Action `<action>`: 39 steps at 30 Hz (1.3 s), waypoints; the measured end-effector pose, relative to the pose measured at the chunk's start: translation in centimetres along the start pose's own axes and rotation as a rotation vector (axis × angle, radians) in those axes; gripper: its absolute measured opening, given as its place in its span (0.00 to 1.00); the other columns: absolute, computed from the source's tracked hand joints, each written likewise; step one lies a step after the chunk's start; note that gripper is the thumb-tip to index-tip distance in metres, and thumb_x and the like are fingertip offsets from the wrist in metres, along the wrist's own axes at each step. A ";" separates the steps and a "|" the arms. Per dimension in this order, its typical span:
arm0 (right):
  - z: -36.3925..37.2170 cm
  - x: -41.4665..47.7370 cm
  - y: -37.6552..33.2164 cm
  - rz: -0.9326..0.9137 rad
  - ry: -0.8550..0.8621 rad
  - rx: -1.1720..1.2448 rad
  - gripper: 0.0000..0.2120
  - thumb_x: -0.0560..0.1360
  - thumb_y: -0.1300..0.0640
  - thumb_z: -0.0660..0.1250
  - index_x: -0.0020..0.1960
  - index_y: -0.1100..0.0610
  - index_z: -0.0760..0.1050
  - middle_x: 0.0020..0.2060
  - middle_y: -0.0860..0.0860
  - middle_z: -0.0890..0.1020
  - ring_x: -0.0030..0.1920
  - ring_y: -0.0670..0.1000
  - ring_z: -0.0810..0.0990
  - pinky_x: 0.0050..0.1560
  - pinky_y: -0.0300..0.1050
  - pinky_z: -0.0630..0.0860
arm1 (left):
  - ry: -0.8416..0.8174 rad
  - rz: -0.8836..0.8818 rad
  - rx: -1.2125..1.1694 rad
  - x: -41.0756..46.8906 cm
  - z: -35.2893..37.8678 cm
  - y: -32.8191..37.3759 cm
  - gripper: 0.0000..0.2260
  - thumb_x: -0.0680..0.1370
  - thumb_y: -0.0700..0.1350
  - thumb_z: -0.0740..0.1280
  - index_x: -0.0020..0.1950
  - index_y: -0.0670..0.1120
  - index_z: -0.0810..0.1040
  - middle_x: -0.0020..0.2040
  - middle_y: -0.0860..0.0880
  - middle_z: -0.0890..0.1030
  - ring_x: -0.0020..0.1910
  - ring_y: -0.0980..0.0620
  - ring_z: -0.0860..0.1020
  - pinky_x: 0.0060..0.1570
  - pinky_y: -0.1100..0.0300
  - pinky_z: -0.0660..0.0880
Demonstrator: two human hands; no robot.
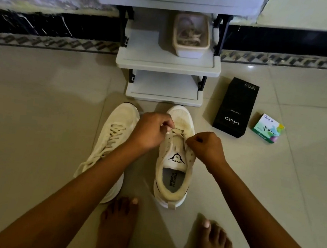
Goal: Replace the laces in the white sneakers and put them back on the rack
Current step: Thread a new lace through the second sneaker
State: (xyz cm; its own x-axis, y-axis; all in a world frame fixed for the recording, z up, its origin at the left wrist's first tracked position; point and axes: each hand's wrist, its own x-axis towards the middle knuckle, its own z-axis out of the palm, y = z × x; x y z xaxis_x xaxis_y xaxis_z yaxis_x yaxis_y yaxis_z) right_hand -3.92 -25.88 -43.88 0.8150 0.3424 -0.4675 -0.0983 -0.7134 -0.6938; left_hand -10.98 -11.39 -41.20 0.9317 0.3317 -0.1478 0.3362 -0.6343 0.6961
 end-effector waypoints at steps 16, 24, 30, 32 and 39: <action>0.4 0.1 1.9 0.152 -0.050 0.372 0.06 0.75 0.58 0.66 0.42 0.57 0.81 0.44 0.58 0.82 0.46 0.57 0.81 0.53 0.52 0.79 | 0.024 -0.008 0.119 -0.5 3.6 0.5 0.05 0.74 0.39 0.68 0.48 0.46 0.76 0.43 0.49 0.82 0.44 0.50 0.79 0.45 0.54 0.76; -0.2 -0.5 1.8 0.082 -0.152 0.395 0.07 0.77 0.60 0.63 0.48 0.55 0.80 0.45 0.54 0.81 0.45 0.51 0.80 0.47 0.41 0.79 | -0.011 0.001 0.179 -0.2 4.0 1.2 0.03 0.76 0.42 0.67 0.48 0.47 0.75 0.42 0.49 0.81 0.43 0.48 0.79 0.45 0.53 0.76; -0.1 -0.4 3.3 -0.012 -0.193 0.466 0.09 0.77 0.62 0.65 0.55 0.60 0.80 0.48 0.58 0.83 0.46 0.52 0.82 0.50 0.43 0.81 | -0.010 -0.016 0.131 0.1 4.0 1.3 0.04 0.75 0.41 0.67 0.48 0.48 0.76 0.44 0.50 0.82 0.45 0.50 0.79 0.46 0.54 0.77; 0.5 0.0 3.6 -0.073 -0.082 0.334 0.05 0.75 0.61 0.68 0.50 0.59 0.80 0.44 0.56 0.83 0.44 0.54 0.82 0.52 0.50 0.80 | -0.059 -0.027 0.033 0.1 3.8 0.6 0.06 0.74 0.39 0.69 0.48 0.48 0.77 0.44 0.51 0.82 0.48 0.51 0.79 0.50 0.52 0.77; -0.5 0.4 2.2 -0.381 0.049 -0.070 0.05 0.77 0.65 0.62 0.46 0.56 0.72 0.43 0.50 0.78 0.44 0.50 0.77 0.41 0.30 0.72 | -0.348 -0.153 -0.031 0.9 -0.5 -1.8 0.31 0.71 0.49 0.73 0.72 0.50 0.66 0.71 0.49 0.68 0.68 0.48 0.68 0.62 0.58 0.65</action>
State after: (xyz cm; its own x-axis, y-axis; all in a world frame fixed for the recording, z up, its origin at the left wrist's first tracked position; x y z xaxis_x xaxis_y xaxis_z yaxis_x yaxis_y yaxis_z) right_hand -3.54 -27.60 -45.34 0.8121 0.5624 -0.1556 0.2548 -0.5817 -0.7725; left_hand -10.82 -9.61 -42.28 0.8637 0.1606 -0.4777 0.4758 -0.5724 0.6678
